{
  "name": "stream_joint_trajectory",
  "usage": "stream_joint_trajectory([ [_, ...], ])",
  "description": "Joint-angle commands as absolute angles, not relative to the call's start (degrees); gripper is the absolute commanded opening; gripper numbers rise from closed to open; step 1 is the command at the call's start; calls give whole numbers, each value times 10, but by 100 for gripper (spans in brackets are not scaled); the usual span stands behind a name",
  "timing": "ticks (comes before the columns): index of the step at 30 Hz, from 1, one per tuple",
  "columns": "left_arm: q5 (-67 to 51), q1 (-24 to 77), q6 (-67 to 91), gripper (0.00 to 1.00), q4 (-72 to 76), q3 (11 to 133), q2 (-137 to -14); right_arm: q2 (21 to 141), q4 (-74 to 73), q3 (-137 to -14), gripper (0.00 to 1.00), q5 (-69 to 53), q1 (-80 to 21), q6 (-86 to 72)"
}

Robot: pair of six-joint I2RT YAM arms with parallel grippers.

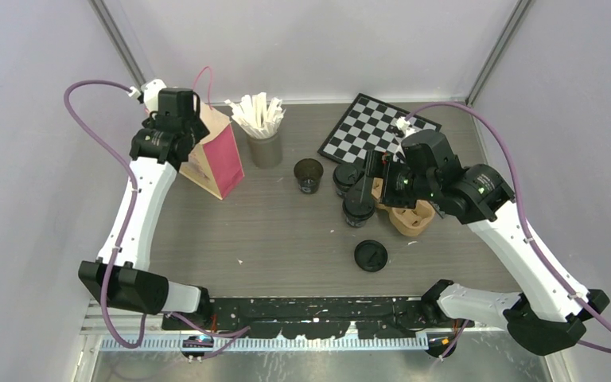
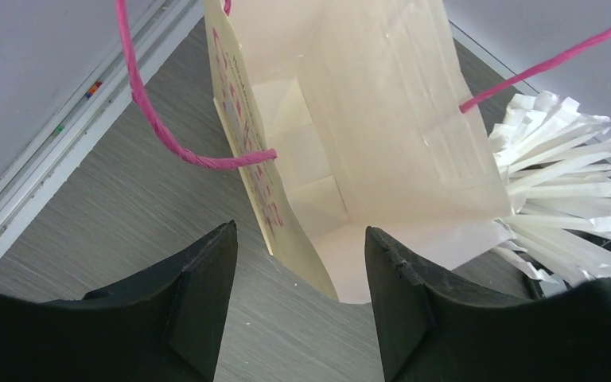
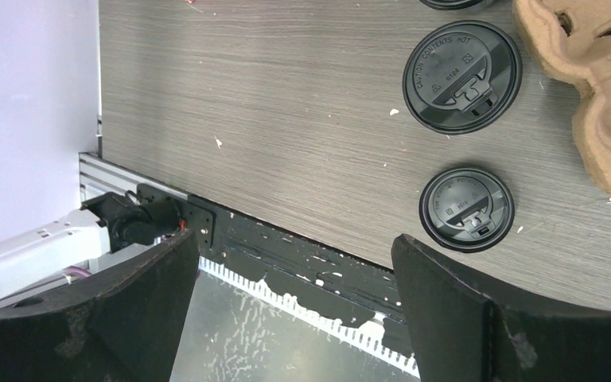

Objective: Pack the takeout coffee

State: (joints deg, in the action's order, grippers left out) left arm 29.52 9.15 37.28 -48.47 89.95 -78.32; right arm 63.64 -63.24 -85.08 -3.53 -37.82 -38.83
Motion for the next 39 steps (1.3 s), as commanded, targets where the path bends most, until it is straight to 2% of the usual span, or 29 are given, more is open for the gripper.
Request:
stream_joint_trajectory([
  [1,306,77,373,61,-461,890,-787,637,-643,-875,95,-44,-381,-360],
  [5,296,61,368,59,-430,864,-790,647,-640,-882,95,-47,-382,-356],
  [13,261,51,345,42,-402,855,-788,657,-643,-888,95,-48,-381,-356],
  [23,210,50,307,0,-452,858,-743,642,-627,-888,95,-43,-382,-363],
  [39,33,51,349,0,-667,849,-558,659,-631,-910,95,-46,-381,-318],
])
